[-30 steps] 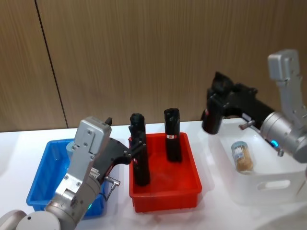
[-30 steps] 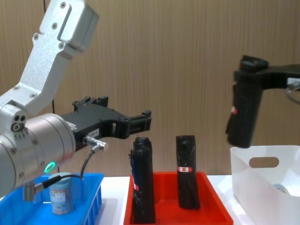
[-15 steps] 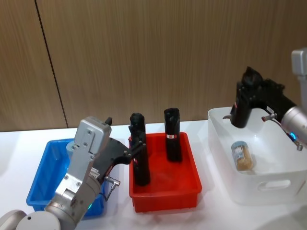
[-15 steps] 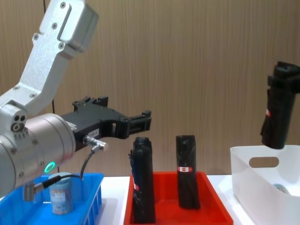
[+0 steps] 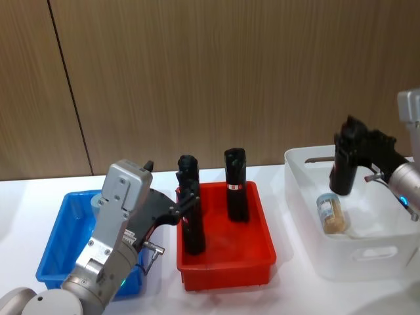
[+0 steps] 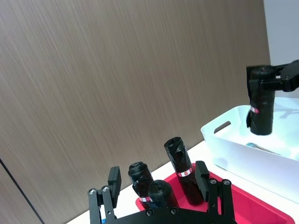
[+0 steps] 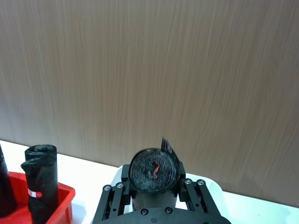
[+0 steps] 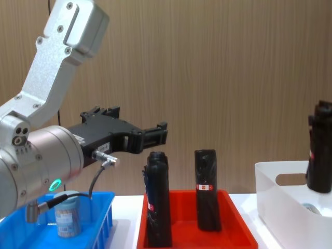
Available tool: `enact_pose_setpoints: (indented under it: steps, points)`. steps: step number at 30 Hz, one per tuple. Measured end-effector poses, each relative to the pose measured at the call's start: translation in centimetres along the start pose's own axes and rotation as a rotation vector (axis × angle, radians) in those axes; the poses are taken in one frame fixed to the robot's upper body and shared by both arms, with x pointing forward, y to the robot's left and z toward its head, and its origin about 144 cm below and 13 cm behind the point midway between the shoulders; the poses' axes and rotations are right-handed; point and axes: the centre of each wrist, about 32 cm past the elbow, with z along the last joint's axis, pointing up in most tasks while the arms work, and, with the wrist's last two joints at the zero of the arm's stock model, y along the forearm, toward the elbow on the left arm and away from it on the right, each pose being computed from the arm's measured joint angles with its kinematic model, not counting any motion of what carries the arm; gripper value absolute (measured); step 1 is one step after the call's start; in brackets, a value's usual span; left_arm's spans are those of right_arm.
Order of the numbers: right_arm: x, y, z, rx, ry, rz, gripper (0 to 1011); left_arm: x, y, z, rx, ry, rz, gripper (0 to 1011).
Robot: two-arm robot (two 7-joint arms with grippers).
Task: Pick the cotton swabs from the blue box and place them into the white box.
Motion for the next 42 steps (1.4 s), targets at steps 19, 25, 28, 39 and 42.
enact_pose_setpoints:
  steps: [19,25,28,39,42]
  points:
    - [0.1,-0.3,-1.1,-0.010,-0.005,-0.005,1002,0.0,0.0,0.0,0.000,0.000,0.000,1004]
    - [-0.1,-0.6,-0.8,0.007,-0.004,0.006,1002,0.0,0.0,0.0,0.000,0.000,0.000,1004]
    - [-0.3,-0.9,-0.6,0.017,-0.003,0.014,1002,0.0,0.0,0.0,0.000,0.000,0.000,1004]
    - [-0.6,-1.4,-0.3,0.031,-0.001,0.025,1002,0.0,0.0,0.0,0.000,0.000,0.000,1004]
    - [-0.7,-1.4,-0.2,0.034,-0.002,0.027,1002,0.0,0.0,0.0,0.000,0.000,0.000,1004]
